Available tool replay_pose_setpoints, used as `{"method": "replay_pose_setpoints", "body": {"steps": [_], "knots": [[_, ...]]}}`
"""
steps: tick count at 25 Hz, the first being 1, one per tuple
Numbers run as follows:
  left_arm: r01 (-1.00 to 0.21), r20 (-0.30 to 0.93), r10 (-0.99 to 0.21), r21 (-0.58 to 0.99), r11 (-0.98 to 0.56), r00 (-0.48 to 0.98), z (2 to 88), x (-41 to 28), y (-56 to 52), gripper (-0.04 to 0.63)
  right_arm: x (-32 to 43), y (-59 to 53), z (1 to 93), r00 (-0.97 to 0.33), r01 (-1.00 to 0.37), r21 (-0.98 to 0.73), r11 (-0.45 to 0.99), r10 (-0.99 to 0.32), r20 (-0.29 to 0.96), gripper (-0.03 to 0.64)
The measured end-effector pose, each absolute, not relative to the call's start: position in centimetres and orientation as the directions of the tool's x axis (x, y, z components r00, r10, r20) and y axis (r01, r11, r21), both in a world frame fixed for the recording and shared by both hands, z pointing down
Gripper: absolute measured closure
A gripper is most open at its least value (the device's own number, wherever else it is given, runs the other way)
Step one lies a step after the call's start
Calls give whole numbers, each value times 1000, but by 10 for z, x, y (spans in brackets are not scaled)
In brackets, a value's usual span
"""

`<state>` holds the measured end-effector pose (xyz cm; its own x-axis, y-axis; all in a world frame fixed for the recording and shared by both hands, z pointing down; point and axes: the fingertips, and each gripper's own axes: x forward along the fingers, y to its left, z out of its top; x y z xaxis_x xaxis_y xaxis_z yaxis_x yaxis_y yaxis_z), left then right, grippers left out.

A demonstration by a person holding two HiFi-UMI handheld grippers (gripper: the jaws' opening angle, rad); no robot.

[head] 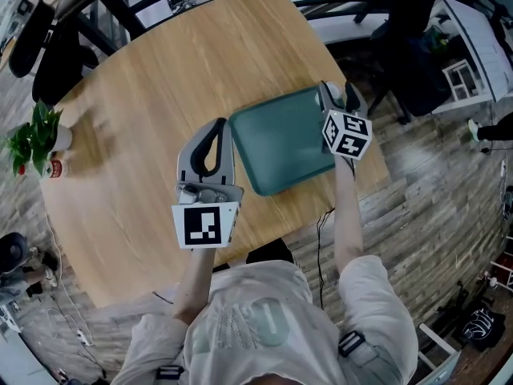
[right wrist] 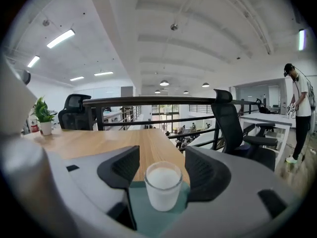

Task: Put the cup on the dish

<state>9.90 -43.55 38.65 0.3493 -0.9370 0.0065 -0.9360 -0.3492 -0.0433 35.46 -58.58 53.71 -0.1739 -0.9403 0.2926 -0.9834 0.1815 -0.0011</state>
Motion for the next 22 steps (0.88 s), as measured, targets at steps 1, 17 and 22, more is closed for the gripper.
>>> {"method": "replay_pose_setpoints", "body": {"steps": [1, 17, 22], "knots": [[-937, -1, -938, -43, -346, 346, 382, 95, -433, 586, 354, -584, 523, -172, -984, -9, 176, -948, 269, 342], [-948, -246, -916, -73, -310, 318, 269, -12, -340, 586, 156, -398, 252, -284, -952, 175, 250, -935, -214, 571], [-949, -269, -910, -86, -304, 316, 259, -52, -296, 586, 88, -325, 255, -307, -945, 177, 274, -931, -196, 591]]}}
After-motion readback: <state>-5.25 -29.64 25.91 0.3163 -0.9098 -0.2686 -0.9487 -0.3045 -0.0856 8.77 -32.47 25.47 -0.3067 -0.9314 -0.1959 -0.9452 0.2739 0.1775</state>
